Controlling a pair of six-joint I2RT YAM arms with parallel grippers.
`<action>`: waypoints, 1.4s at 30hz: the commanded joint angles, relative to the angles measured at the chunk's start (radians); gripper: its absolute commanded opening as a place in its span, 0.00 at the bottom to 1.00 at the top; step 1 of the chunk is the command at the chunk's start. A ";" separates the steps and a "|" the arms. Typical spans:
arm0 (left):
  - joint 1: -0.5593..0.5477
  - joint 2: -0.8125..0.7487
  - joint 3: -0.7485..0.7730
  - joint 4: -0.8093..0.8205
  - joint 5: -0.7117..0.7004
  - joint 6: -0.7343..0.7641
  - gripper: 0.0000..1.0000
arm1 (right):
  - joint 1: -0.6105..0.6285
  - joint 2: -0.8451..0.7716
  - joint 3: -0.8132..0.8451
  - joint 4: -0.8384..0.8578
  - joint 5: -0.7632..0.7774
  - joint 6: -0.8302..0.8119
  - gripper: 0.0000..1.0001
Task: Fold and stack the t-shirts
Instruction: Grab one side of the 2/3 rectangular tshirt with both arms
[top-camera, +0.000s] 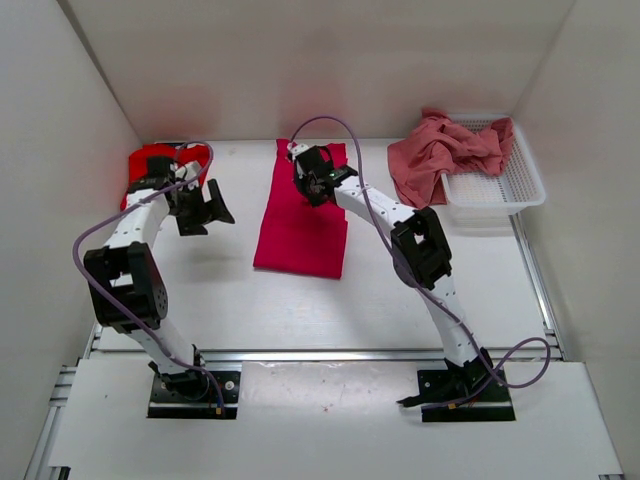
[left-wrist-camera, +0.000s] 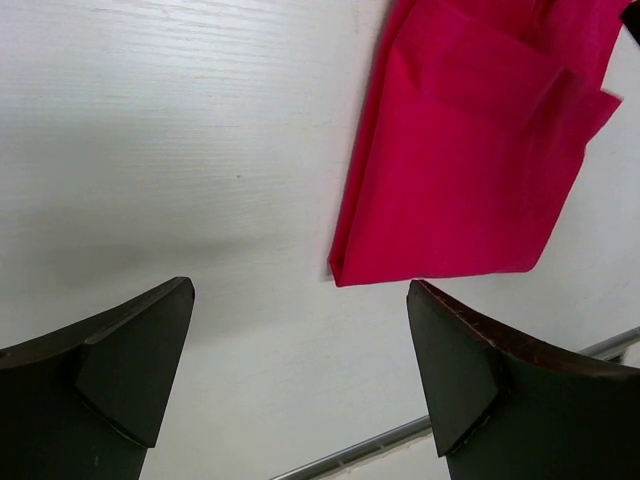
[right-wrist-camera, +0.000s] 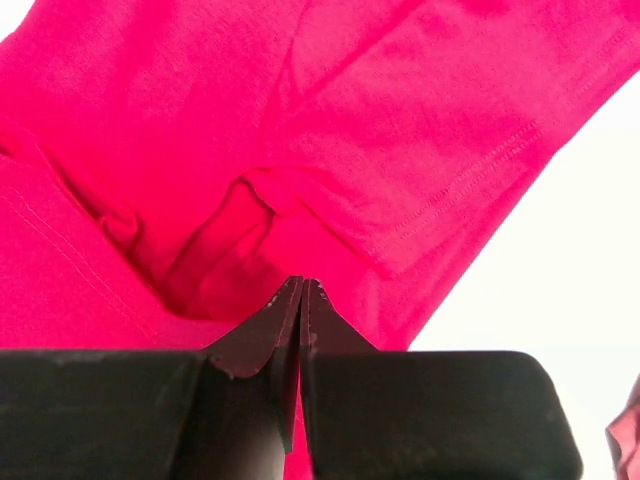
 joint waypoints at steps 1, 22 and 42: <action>-0.088 -0.059 -0.003 -0.036 0.001 0.105 0.98 | 0.012 -0.088 -0.014 -0.005 0.046 0.029 0.00; -0.322 0.071 -0.141 0.064 -0.134 0.098 0.95 | -0.075 -0.532 -0.941 0.145 -0.755 0.489 0.60; -0.328 0.188 -0.115 0.081 -0.083 0.058 0.55 | -0.062 -0.418 -0.779 -0.111 -0.448 0.633 0.51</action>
